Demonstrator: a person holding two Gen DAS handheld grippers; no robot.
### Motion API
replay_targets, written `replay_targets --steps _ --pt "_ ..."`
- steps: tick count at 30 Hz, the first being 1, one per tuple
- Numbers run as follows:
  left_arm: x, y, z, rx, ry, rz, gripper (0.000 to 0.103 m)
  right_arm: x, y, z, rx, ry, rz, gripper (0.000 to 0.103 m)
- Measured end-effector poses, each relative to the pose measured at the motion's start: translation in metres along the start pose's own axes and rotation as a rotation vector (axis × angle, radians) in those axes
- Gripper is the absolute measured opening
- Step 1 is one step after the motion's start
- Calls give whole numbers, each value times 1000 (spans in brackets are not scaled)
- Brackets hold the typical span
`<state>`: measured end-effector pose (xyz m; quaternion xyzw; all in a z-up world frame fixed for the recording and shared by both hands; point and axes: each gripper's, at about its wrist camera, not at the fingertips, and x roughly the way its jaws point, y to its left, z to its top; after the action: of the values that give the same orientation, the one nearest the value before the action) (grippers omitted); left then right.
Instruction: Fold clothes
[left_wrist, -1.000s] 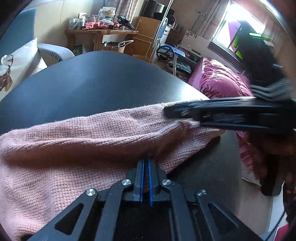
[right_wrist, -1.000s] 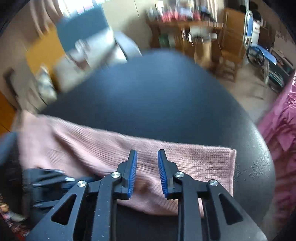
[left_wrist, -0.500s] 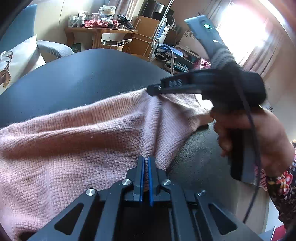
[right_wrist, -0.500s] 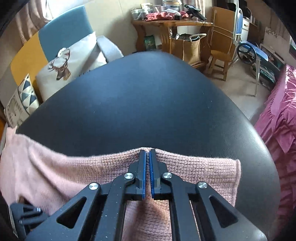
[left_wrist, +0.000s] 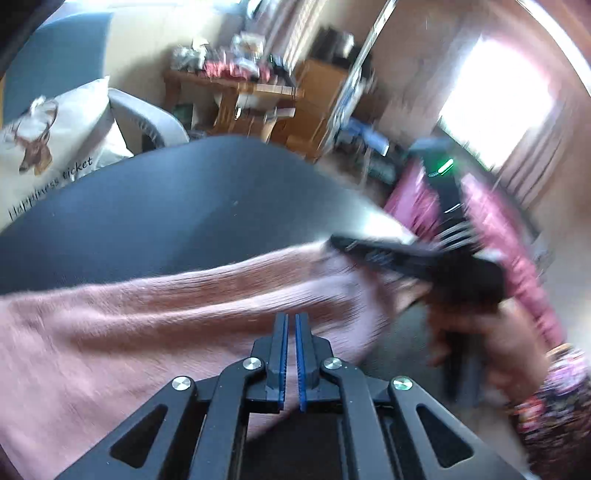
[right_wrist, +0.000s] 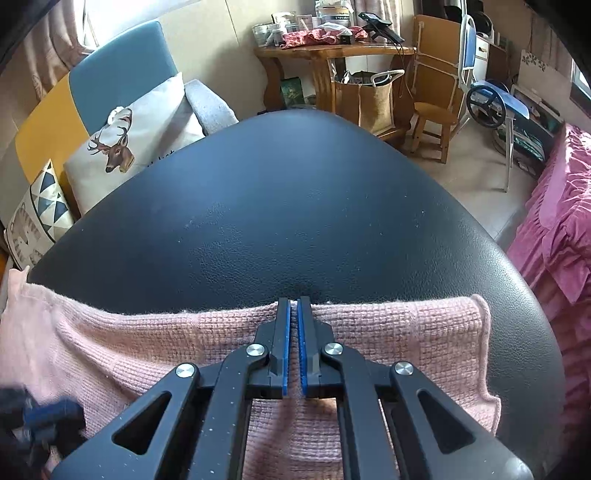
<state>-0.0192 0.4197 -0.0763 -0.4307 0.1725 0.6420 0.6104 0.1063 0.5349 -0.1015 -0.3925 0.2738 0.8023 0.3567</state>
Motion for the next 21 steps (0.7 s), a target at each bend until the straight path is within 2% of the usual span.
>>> replay_targets --steps 1,4,7,9,12,13,15,17,18,19,21 --pt "9 2 3 22 41 29 3 0 0 0 0 -4 -9 2" --pt "17 13 -10 19 47 26 3 3 1 3 2 -23 -53 2" --pt "12 14 -26 44 -1 9 3 8 7 8 -5 -47 -108 2" --pt "11 19 -26 12 -1 -26 3 12 13 12 -41 -52 -139 2" --pt "10 33 -31 -46 -8 -90 3 6 8 16 -47 -46 -59 6" --pt "10 36 -32 -58 -8 -104 3 -2 1 15 -12 -55 -9 6" --pt "11 39 -30 -67 -11 -113 3 -37 -18 9 81 -154 59 7" --pt "12 41 -29 -69 -13 -114 3 -69 -31 0 118 -241 58 12" --pt "12 41 -30 -73 -14 -118 3 -85 -32 -7 100 -268 12 12" --pt "12 42 -31 -78 -15 -122 3 -94 -31 -14 79 -268 -11 12" --pt "9 44 -36 -88 -15 -134 3 -100 -23 -31 40 -223 44 12"
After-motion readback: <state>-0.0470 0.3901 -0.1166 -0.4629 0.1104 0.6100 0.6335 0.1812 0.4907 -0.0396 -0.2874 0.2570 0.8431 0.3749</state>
